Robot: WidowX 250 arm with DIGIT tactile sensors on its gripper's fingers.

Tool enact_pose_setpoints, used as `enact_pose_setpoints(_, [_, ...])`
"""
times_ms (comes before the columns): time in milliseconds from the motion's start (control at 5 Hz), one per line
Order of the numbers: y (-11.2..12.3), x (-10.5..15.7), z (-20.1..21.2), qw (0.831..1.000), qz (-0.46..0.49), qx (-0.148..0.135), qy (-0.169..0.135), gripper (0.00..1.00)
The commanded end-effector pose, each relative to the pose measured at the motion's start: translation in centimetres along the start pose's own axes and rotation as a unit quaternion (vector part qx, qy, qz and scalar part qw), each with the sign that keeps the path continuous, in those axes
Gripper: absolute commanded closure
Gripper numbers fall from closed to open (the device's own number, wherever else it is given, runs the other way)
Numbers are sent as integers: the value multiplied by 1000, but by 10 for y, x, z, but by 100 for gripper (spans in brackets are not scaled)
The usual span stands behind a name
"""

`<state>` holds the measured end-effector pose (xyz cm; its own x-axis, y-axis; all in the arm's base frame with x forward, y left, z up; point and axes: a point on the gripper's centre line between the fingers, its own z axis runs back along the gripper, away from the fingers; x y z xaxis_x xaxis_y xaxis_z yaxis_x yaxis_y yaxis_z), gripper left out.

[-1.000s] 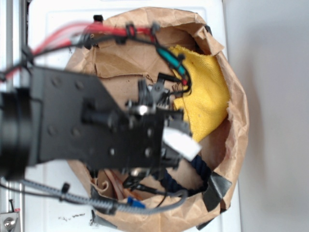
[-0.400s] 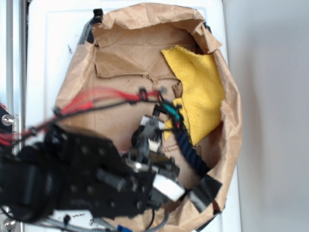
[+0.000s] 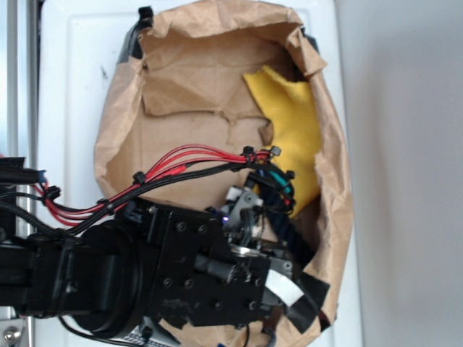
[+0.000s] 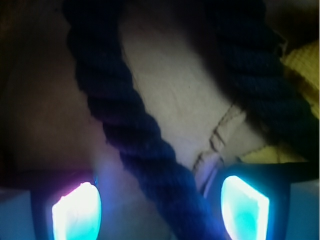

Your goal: Grab the blue rope.

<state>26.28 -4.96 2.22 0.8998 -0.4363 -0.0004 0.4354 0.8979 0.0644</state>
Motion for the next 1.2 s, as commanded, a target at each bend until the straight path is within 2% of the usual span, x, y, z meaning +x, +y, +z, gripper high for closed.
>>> enact_pose_setpoints(0, [10, 22, 3, 998, 42, 18, -34, 100])
enact_pose_setpoints(600, [26, 19, 10, 995, 72, 0, -64, 100])
enact_pose_setpoints(1000, [44, 3, 39, 990, 111, -26, -77, 100])
